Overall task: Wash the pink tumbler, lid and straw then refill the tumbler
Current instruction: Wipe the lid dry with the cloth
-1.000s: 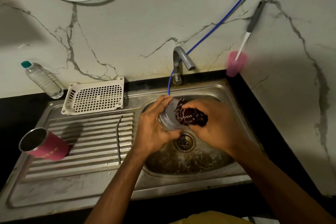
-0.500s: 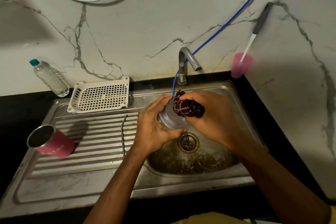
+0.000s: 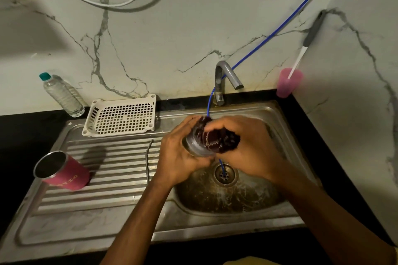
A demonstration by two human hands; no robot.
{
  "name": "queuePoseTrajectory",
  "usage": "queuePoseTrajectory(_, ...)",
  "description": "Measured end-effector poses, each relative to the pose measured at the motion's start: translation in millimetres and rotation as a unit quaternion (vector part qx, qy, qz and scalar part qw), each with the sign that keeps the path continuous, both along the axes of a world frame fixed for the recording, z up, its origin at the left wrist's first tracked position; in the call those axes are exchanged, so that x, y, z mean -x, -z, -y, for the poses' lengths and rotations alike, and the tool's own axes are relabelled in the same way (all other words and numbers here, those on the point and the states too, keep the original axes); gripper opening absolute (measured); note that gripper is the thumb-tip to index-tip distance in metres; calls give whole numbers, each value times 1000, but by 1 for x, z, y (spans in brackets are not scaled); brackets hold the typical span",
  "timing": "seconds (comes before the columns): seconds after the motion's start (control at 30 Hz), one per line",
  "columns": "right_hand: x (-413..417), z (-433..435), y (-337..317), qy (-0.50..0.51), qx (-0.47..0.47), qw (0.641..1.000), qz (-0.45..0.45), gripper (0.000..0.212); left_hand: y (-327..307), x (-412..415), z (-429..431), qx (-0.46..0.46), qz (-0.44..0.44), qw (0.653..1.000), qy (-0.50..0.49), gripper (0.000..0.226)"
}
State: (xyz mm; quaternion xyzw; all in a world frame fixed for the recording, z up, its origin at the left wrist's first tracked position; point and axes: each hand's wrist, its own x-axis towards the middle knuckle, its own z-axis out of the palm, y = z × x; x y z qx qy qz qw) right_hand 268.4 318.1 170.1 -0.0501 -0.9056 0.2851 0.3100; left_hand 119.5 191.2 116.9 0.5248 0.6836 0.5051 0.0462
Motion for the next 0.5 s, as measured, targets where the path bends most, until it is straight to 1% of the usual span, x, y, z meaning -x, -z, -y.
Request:
queuePoseTrajectory(0.07,-6,0,0,-50,-17,997,54,37,5,3,4,23,-15,1000,-1,95)
queuePoseTrajectory(0.1,-8,-4,-3,-56,-26,994,91,36,7,2,5,31,-27,999,-2,95)
queuePoseTrajectory(0.17,-9,-16,-12,-26,-53,988,141,33,13,-3,4,35,-36,999,-3,96)
queuePoseTrajectory(0.23,-5,-25,-19,31,-71,986,145,32,14,-6,2,23,-16,1000,-11,96)
queuePoseTrajectory(0.27,-3,-28,-21,52,-65,987,141,31,13,-7,0,19,0,1000,-16,96)
queuePoseTrajectory(0.33,1,-33,-22,78,-25,990,113,31,10,-7,-1,16,26,999,-25,97)
queuePoseTrajectory(0.4,7,-34,-22,89,41,993,73,34,9,-8,-3,10,43,999,-27,99)
queuePoseTrajectory(0.5,15,-32,-17,115,153,981,45,37,7,-9,-2,-17,81,996,-28,98)
